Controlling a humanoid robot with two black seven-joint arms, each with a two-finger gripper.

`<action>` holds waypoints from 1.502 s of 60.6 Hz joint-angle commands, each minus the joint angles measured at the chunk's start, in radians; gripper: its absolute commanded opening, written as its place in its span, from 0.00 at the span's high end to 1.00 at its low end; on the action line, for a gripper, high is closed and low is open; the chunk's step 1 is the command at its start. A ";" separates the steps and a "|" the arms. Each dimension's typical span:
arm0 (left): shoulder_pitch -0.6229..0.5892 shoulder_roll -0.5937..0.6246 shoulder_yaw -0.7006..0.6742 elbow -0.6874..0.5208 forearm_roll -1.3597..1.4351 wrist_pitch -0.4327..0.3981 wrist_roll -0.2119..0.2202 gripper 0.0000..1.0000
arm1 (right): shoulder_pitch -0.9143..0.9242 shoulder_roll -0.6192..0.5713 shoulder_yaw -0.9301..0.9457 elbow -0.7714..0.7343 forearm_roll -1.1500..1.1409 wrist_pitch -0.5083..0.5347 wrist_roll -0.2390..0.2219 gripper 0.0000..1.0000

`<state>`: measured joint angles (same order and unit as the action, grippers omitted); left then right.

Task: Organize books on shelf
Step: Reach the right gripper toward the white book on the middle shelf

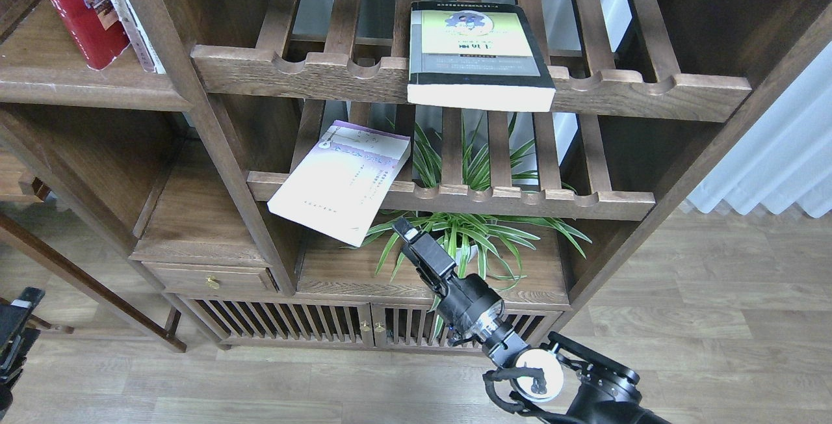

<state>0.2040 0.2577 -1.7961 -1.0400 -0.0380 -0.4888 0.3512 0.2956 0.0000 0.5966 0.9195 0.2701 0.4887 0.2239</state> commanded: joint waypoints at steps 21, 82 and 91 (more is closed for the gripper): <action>0.000 0.000 0.000 0.014 -0.010 0.000 -0.001 0.00 | 0.030 0.000 -0.041 0.021 -0.003 0.000 -0.003 0.01; -0.029 0.002 0.044 0.014 -0.036 0.000 0.002 0.00 | -0.093 0.000 0.009 0.156 -0.015 0.000 0.005 0.01; -0.029 0.002 0.044 0.014 -0.036 0.000 0.002 0.00 | -0.093 0.000 0.009 0.154 -0.017 0.000 0.005 0.01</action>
<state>0.1749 0.2592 -1.7508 -1.0256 -0.0732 -0.4888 0.3532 0.2025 0.0000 0.6055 1.0752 0.2545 0.4887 0.2285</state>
